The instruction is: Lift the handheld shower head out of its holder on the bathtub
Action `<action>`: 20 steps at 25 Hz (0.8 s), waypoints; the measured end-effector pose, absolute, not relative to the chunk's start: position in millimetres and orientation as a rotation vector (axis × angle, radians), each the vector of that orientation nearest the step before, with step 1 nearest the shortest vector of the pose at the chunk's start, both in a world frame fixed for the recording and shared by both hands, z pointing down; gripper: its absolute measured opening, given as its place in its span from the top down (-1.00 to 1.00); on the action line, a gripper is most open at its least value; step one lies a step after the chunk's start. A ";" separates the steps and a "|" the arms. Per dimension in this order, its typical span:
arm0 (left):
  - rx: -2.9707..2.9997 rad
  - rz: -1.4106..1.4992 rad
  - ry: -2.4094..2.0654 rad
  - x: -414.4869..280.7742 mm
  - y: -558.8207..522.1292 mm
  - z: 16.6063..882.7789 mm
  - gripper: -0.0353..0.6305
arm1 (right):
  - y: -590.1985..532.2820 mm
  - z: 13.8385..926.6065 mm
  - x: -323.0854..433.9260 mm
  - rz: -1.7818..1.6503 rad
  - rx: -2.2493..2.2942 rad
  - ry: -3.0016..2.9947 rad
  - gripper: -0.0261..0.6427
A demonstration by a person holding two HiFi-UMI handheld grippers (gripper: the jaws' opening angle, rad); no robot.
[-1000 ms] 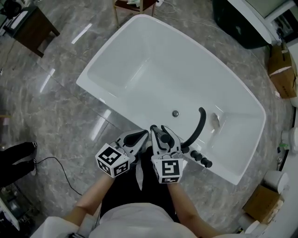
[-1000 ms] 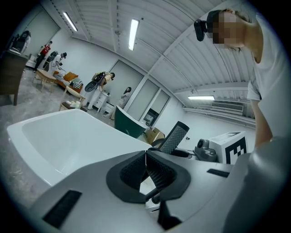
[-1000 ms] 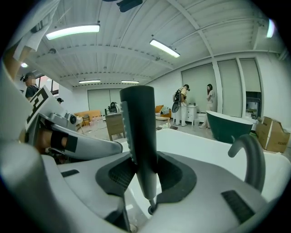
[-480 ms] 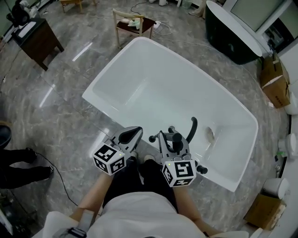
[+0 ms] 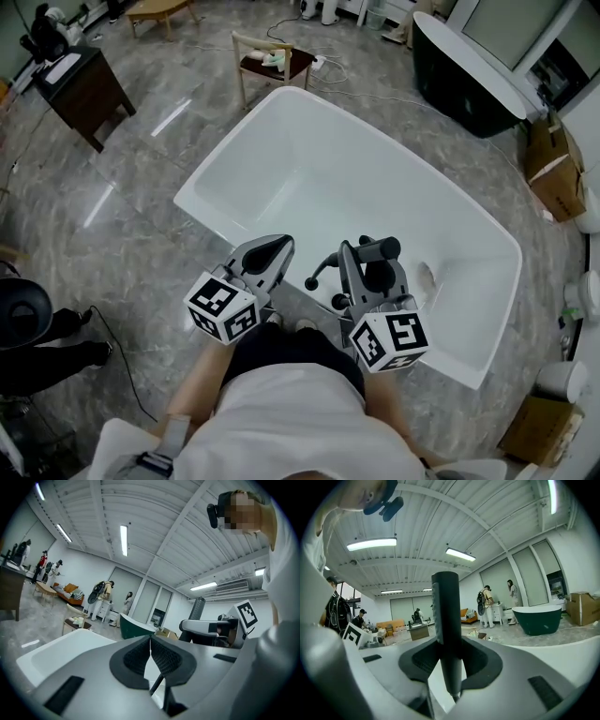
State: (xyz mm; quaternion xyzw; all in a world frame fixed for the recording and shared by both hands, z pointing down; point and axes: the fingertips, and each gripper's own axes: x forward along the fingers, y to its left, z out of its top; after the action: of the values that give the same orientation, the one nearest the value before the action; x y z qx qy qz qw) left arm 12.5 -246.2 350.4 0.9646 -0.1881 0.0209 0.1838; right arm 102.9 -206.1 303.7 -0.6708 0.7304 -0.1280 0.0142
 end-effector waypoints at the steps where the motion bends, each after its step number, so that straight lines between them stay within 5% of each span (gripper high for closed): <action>1: 2.726 0.046 -0.530 12.4 -247.0 346.7 0.86 | -205.8 298.0 104.1 -0.386 -2.088 2.264 0.50; 20: 2.703 0.049 -0.563 20.3 -250.9 349.7 0.86 | -205.6 287.8 130.9 -0.401 -2.066 2.203 0.51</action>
State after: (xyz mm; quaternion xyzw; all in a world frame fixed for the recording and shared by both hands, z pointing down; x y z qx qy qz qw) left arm 20.3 -250.9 349.7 0.9612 -0.2003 0.0175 0.1890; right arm 130.9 -205.6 287.8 -0.6775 0.7222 -0.1313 0.0475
